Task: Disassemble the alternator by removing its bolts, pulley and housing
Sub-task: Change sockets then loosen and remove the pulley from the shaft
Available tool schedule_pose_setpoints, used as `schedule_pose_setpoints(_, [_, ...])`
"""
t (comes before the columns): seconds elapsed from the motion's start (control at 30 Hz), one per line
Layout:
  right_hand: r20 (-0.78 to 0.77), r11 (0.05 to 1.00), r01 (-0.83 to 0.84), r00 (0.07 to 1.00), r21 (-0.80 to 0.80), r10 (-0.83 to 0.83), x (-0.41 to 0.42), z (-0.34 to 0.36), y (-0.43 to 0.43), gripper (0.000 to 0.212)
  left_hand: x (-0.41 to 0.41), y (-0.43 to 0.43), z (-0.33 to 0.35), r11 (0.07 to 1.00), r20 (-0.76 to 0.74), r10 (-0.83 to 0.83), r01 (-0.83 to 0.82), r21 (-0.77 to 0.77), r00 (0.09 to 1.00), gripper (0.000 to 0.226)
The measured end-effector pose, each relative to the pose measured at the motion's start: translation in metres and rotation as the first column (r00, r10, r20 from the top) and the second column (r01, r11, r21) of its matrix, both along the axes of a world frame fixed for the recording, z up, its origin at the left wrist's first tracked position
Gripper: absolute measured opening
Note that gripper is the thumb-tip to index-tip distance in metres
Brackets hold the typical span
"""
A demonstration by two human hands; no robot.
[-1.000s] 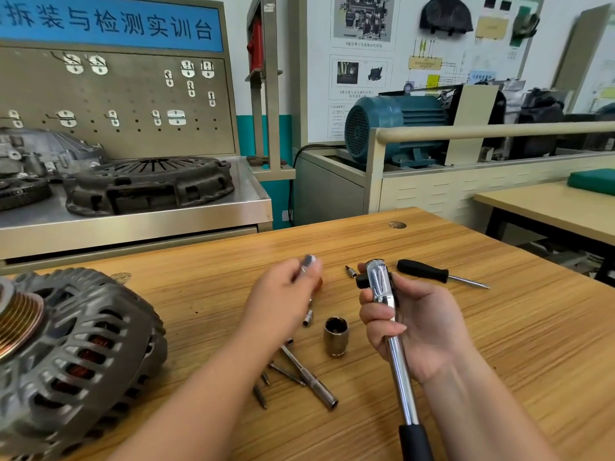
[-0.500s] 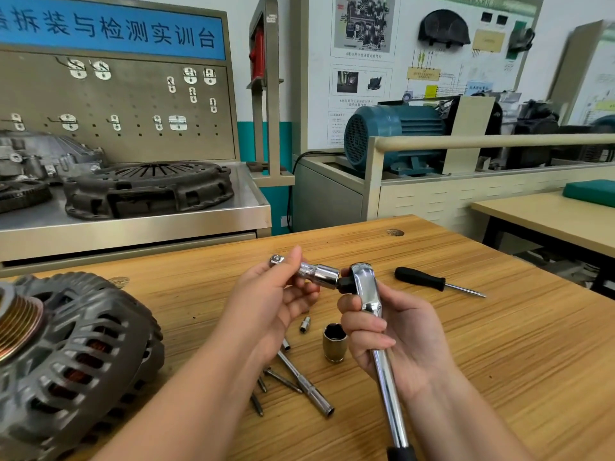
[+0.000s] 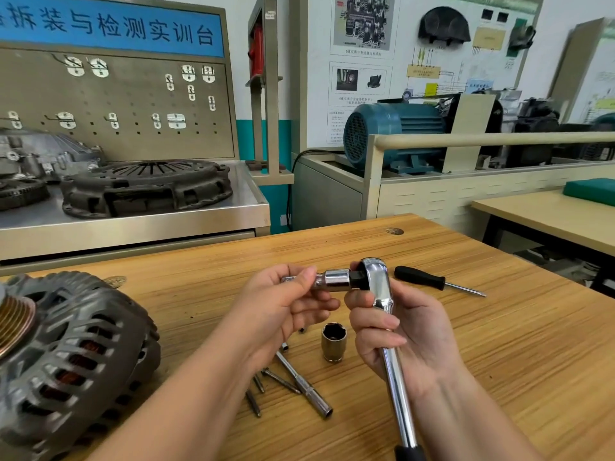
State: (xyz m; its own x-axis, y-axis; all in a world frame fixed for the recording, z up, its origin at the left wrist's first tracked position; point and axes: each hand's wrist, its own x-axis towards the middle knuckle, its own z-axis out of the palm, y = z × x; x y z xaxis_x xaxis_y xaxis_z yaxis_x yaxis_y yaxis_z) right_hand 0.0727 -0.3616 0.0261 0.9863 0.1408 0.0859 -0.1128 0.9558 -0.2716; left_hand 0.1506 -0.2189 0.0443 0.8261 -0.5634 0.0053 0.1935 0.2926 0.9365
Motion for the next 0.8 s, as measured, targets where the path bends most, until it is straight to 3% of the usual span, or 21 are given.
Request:
schedule_pose_setpoints(0.17, [-0.042, 0.957, 0.133, 0.988, -0.259, -0.149, 0.003, -0.001, 0.002, 0.040, -0.009, -0.012, -0.008, 0.998, 0.005, 0.054, -0.054, -0.019, 0.999, 0.016])
schedule_pose_setpoints(0.3, [-0.036, 0.925, 0.067, 0.996, -0.373, -0.087, 0.001, -0.003, 0.002, 0.026, -0.005, -0.009, -0.007, 0.996, 0.094, 0.086, -0.087, 0.013, 0.992, 0.014])
schedule_pose_setpoints(0.43, [0.012, 0.895, 0.103, 0.994, -0.434, -0.109, 0.001, -0.006, 0.004, 0.043, 0.001, -0.004, -0.008, 0.979, 0.290, 0.012, -0.071, 0.194, 0.957, 0.018])
schedule_pose_setpoints(0.53, [0.016, 0.862, 0.206, 0.975, -0.463, -0.224, 0.000, -0.003, -0.002, 0.031, 0.009, 0.000, -0.013, 0.944, 0.363, -0.103, -0.023, 0.328, 0.926, 0.021])
schedule_pose_setpoints(0.6, [-0.017, 0.847, 0.260, 0.953, -0.464, -0.303, -0.001, -0.001, -0.008, 0.034, 0.013, 0.002, -0.020, 0.821, 0.481, -0.237, -0.091, 0.564, 0.844, 0.029])
schedule_pose_setpoints(0.67, [-0.046, 0.829, 0.308, 0.928, -0.468, -0.370, -0.003, 0.001, -0.013, 0.037, 0.014, 0.001, -0.031, 0.631, 0.566, -0.389, -0.238, 0.738, 0.727, 0.057])
schedule_pose_setpoints(0.73, [-0.065, 0.822, 0.333, 0.912, -0.463, -0.406, -0.004, 0.002, -0.016, 0.033, 0.014, -0.007, -0.041, 0.503, 0.619, -0.475, -0.384, 0.774, 0.625, 0.076])
schedule_pose_setpoints(0.8, [-0.089, 0.820, 0.337, 0.902, -0.463, -0.421, -0.002, 0.002, -0.016, 0.030, 0.010, -0.019, -0.050, 0.429, 0.645, -0.544, -0.483, 0.764, 0.537, 0.070])
